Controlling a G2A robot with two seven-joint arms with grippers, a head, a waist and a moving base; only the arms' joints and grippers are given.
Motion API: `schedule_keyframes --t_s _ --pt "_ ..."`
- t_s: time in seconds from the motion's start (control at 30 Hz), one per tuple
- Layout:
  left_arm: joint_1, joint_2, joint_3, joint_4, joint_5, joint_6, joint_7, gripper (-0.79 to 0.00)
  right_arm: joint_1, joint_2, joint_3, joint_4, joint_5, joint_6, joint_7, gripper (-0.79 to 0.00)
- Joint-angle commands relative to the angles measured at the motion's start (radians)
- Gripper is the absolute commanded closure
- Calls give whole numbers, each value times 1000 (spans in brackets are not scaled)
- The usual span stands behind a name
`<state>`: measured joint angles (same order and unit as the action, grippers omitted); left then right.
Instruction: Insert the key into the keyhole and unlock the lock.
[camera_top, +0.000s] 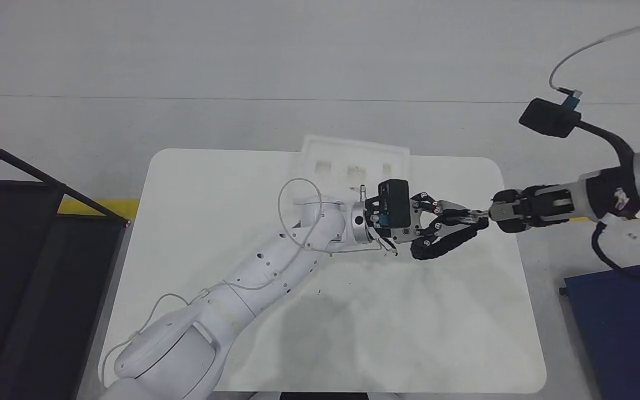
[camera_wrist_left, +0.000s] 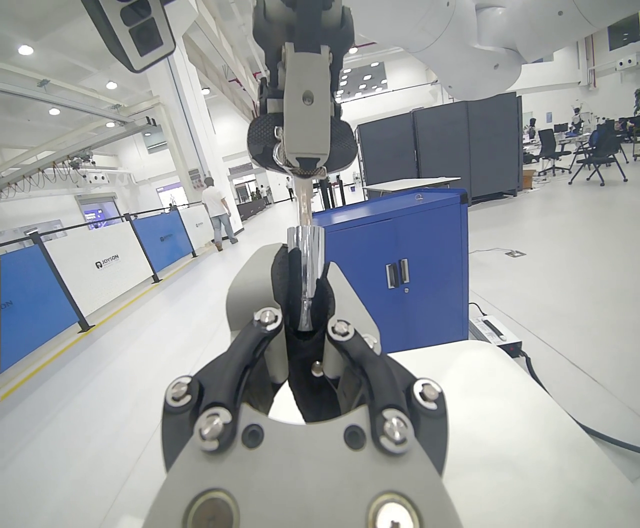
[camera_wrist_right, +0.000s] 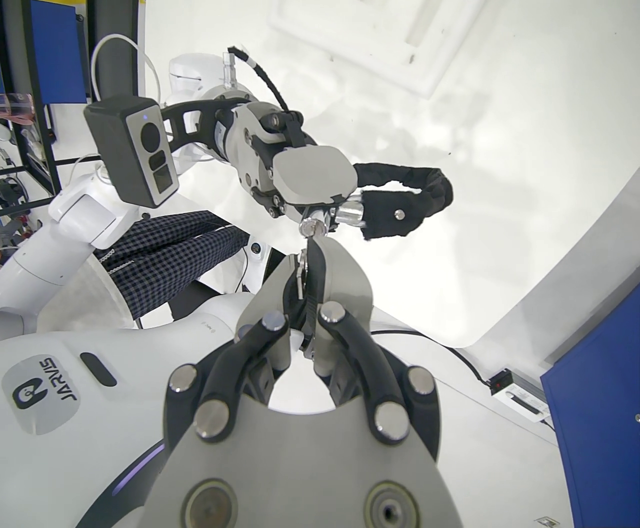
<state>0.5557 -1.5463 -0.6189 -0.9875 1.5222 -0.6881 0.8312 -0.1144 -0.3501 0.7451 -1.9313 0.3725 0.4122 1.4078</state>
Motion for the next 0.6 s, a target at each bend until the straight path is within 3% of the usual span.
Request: schedule_keyframes --t_s 0.0,0.13,0.17,0.2,0.23,0.4,0.57 --pt "0 -1 -2 1 1 -2 -2 0 5 -2 -8 -2 -5 -1 1 0" --pt "0 -3 -6 4 5 -10 -10 0 15 -8 -22 -7 0 7 -7 0" --pt "0 -4 -7 5 6 -11 -12 0 18 -10 -25 -8 2 9 -9 -111" --pt "1 -4 -9 6 5 -13 -11 0 21 -12 -28 -7 3 11 -11 -369" --pt "5 -4 -12 7 -2 -12 -9 0 24 -14 -31 -7 5 13 -13 -785" --pt "14 -6 -25 13 -19 -16 -15 0 35 -27 -35 5 21 4 -18 -785" --pt "24 -3 -45 18 -34 -26 -28 0 31 -37 -16 40 60 -104 -99 -785"
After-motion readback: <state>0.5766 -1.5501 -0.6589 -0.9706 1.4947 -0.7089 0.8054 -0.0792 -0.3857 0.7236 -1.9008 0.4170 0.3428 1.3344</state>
